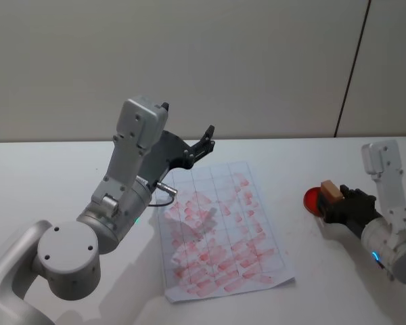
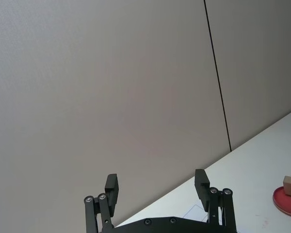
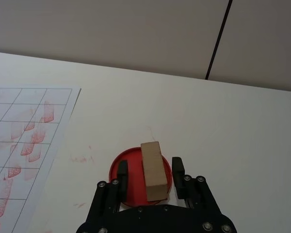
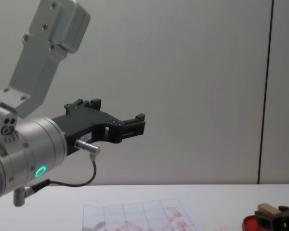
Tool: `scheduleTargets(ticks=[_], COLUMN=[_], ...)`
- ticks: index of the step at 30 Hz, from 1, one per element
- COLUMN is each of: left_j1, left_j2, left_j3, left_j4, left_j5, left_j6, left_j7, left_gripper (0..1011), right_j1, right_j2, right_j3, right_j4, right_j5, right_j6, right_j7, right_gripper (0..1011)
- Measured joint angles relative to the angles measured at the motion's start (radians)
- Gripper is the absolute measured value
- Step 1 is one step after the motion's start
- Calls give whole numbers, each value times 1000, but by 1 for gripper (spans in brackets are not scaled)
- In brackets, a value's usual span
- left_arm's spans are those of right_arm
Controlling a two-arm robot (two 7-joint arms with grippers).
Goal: Use the one hand to pick up the stamp and affix it onto the A4 paper.
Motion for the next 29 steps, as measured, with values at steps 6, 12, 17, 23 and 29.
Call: scheduleTargets(ticks=[6, 12, 17, 23, 29], left_j1=[0, 0, 0, 0, 0], left_j2=[0, 0, 0, 0, 0], left_j3=[0, 0, 0, 0, 0], left_j4=[0, 0, 0, 0, 0], left_j5=[0, 0, 0, 0, 0], left_j6=[0, 0, 0, 0, 0], left_j7=[0, 0, 0, 0, 0], left_gripper=[1001, 1001, 1002, 1001, 1001], right_j1=[-3, -18, -39, -69, -96], right_j2=[1, 8, 20, 41, 62], right_j3=[1, 6, 14, 28, 44], right_j4=[0, -21, -51, -92, -126], right_j5=[0, 1, 4, 11, 20], right_j6=[-39, -87, -144, -218, -293], right_j7=[4, 5, 4, 4, 4], right_gripper=[684, 836, 982, 1001, 1001])
